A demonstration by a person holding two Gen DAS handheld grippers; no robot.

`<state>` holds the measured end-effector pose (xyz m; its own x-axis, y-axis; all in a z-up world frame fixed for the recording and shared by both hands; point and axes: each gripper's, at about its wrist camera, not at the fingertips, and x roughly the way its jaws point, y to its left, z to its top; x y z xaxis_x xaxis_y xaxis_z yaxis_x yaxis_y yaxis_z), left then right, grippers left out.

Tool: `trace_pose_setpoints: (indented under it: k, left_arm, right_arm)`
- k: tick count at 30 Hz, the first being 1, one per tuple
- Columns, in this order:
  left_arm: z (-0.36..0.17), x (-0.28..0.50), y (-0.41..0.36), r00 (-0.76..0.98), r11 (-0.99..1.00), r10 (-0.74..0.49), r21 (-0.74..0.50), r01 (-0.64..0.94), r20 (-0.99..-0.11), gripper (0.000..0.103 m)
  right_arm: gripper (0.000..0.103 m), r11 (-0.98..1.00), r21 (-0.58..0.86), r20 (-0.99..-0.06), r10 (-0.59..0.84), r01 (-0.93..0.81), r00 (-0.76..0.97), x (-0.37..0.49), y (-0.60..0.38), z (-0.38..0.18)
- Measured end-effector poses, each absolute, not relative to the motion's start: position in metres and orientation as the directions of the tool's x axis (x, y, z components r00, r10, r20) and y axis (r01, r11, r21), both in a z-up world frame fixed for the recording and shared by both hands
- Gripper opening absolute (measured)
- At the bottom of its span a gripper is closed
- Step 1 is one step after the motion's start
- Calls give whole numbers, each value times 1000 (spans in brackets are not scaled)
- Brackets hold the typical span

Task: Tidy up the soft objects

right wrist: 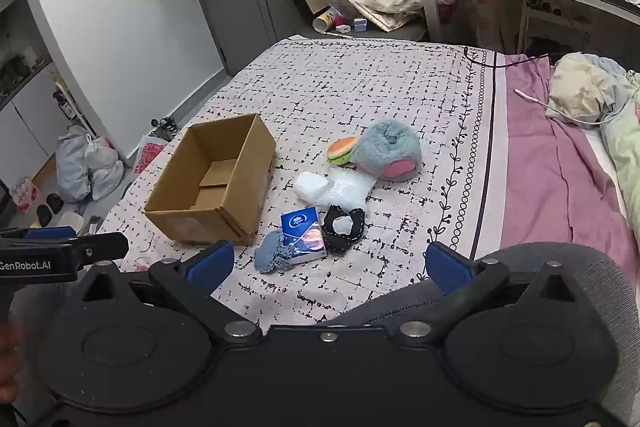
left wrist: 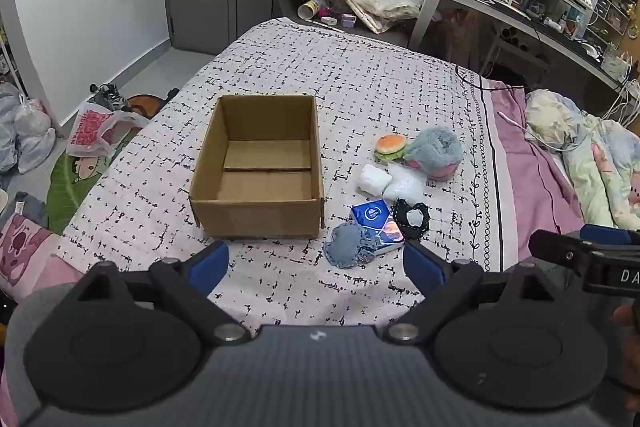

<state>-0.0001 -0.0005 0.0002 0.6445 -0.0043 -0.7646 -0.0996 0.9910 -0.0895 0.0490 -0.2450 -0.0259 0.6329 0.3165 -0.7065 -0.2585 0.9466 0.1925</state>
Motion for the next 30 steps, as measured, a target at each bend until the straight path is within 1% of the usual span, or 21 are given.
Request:
trace_pose_setpoints:
  k: [3,30]
  left_arm:
    - [1,-1,-2,648,992,-6,-84,-90,-761,93]
    - [-4,0,-8,640,993,-12,-83,-80,-768,93]
  right_arm:
    - [103,943,210,-706,328,-257,628,50,-246,-27]
    - [103,948,196,-710,314,-252,630,49,-247,-25]
